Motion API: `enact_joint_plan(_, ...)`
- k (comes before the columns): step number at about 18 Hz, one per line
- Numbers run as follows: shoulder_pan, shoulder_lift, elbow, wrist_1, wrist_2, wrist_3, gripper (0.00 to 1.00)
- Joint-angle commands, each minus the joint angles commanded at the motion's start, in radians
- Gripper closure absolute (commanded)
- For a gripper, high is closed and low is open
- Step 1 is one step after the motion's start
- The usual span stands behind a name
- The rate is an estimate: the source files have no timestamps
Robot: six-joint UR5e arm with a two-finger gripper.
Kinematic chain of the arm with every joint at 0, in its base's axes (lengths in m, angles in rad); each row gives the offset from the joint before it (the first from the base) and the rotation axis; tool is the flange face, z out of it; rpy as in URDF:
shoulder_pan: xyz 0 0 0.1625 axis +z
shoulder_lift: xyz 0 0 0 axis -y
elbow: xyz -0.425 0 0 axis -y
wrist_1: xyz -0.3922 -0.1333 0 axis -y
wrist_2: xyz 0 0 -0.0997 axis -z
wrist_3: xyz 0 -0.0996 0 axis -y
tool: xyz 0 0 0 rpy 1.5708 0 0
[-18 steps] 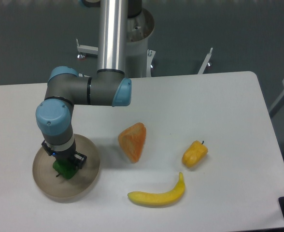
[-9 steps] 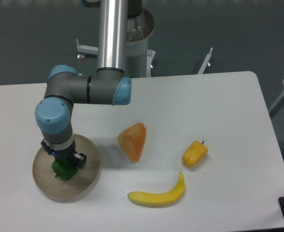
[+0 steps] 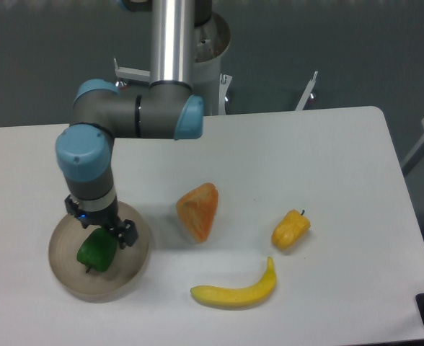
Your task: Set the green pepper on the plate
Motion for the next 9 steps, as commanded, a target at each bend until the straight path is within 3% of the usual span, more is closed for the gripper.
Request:
enact_joint_plan(5,0.120,0.035,0.009,-0.005,0.084,0.244,0.00)
enact_joint_plan(9,0.216,0.052,0.043,-0.044,0.157,0.431,0.00)
